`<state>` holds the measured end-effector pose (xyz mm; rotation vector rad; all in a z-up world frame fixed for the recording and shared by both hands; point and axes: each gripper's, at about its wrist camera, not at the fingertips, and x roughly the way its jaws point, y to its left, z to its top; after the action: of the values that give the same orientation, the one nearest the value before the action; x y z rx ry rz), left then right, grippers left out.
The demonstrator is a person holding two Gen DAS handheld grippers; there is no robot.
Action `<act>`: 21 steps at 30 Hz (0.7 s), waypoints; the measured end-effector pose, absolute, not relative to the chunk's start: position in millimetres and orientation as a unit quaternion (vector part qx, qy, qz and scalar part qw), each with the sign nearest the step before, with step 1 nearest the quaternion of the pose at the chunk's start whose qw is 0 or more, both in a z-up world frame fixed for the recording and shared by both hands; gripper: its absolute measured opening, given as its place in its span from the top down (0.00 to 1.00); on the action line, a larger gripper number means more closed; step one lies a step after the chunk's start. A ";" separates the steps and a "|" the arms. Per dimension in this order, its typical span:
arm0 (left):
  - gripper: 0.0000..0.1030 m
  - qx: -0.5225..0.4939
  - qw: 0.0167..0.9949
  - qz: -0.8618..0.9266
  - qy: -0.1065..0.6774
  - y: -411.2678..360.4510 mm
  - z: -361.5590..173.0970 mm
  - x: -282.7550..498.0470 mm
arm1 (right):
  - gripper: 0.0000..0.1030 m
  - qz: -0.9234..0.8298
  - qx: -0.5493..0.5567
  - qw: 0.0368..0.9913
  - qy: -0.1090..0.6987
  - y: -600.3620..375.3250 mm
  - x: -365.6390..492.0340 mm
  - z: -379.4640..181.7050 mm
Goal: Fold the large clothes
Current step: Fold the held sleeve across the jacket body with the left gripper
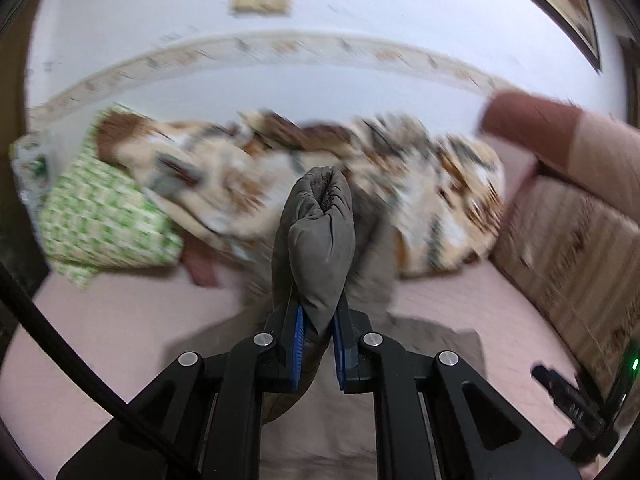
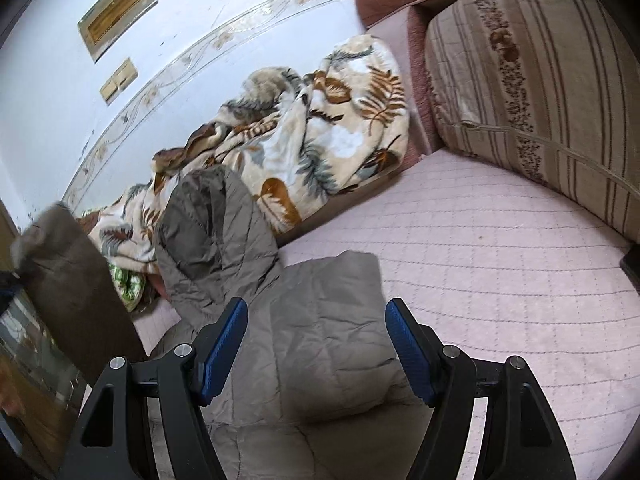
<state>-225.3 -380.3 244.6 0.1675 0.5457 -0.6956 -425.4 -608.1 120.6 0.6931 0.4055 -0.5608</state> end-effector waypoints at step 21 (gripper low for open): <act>0.43 0.183 0.821 -0.423 0.337 -435.8 102.7 -291.0 | 0.26 -0.276 0.344 0.880 0.178 -622.9 -429.8 127.1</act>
<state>-291.0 -435.8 102.7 0.3891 0.7173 -0.9005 -429.8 -622.9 127.1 0.7163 0.3719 -0.5753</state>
